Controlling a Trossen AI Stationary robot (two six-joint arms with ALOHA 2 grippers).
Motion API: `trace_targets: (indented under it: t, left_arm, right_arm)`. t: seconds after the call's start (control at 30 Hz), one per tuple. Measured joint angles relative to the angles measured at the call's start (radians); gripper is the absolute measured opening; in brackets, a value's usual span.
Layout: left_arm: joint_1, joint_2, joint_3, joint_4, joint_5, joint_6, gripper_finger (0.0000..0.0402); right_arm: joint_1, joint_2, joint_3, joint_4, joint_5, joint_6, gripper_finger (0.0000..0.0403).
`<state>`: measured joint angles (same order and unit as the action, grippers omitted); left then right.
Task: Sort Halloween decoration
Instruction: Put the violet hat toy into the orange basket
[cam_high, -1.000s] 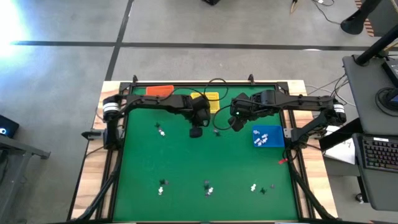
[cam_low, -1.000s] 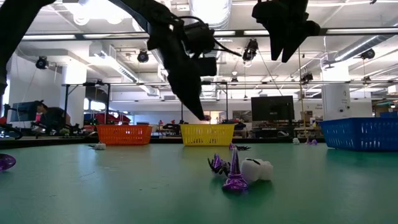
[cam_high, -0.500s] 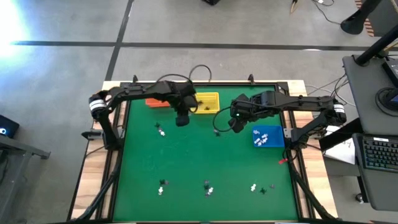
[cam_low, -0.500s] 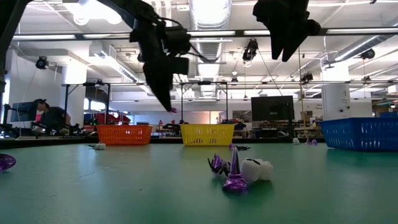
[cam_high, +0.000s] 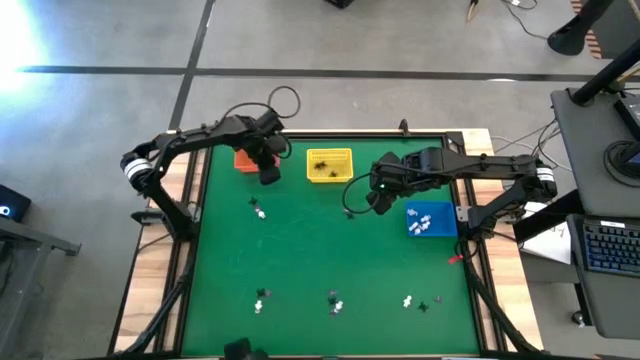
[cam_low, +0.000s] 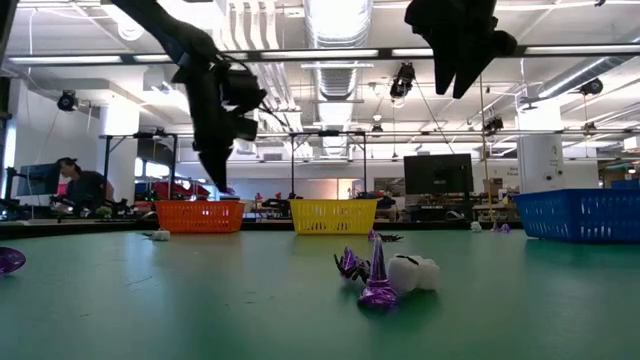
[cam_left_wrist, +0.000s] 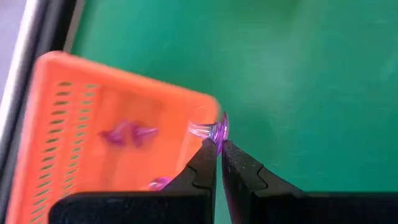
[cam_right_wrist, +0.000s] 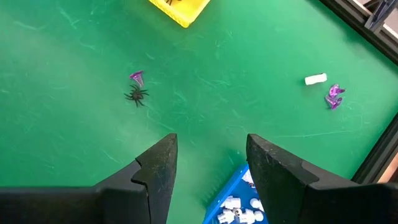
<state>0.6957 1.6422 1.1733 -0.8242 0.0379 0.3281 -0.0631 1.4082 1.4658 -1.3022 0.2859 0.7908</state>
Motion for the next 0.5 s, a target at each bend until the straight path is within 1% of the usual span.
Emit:
trace_targets:
  t: [0.3,0.5]
  left_arm:
    - [0.16,-0.001,-0.044,0.055,-0.005,0.021,0.0]
    - [0.208,0.004,-0.043,0.054,-0.005,0.031,0.0]
  right_arm:
    - [0.0,0.0,0.0,0.003,0.0,0.038,0.0185]
    - [0.0,0.0,0.0,0.003,0.0,0.062,0.0185]
